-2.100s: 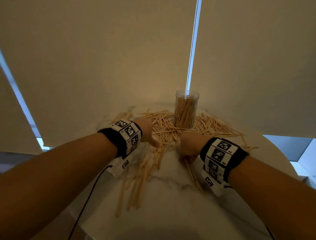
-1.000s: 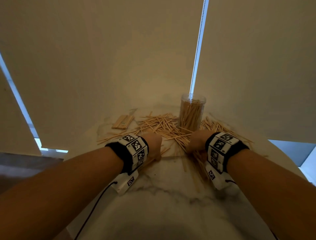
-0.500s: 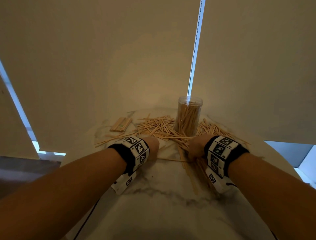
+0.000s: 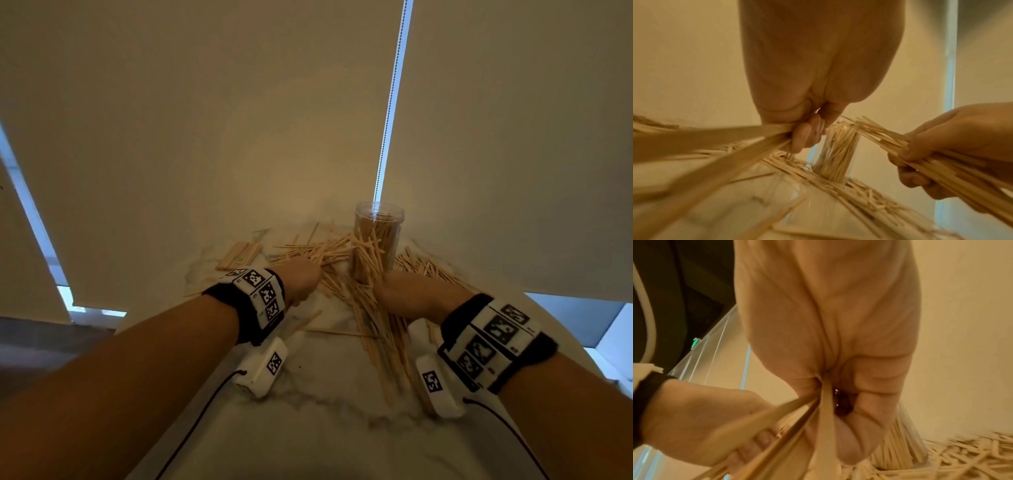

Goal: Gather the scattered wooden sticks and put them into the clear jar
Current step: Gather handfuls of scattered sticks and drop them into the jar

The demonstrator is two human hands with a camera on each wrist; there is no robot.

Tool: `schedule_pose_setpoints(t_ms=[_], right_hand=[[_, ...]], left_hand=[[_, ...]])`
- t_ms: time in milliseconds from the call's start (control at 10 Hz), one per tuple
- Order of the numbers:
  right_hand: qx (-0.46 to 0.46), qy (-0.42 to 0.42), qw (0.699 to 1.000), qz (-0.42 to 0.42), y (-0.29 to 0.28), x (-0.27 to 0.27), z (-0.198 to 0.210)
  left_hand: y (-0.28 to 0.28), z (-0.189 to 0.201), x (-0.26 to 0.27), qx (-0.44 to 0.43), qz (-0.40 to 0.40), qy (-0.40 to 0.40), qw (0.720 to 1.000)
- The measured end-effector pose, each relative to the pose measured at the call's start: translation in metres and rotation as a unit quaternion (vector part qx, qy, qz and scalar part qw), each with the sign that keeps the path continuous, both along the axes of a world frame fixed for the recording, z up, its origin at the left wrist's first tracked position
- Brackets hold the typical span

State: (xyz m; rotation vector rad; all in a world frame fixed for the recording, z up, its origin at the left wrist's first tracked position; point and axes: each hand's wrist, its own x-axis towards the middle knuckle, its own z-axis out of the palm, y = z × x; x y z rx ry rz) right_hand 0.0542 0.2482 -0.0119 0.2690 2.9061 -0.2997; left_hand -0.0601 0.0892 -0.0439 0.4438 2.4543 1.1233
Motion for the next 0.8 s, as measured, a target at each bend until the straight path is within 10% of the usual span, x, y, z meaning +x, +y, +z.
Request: schedule_pose_setpoints(t_ms=[200, 600, 800], right_hand=[[-0.018, 0.08, 0.995, 0.056, -0.021, -0.001, 0.002], [-0.128, 0.099, 0.985, 0.058, -0.024, -0.027, -0.004], [-0.177, 0.144, 0.974, 0.018, 0.003, -0.046, -0.002]], left_hand=[[0.029, 0.013, 0.01, 0.158, -0.005, -0.08, 0.984], [0.048, -0.01, -0.028, 0.22, 0.122, 0.045, 0.967], [0.045, -0.011, -0.045, 0.394, 0.111, -0.027, 0.912]])
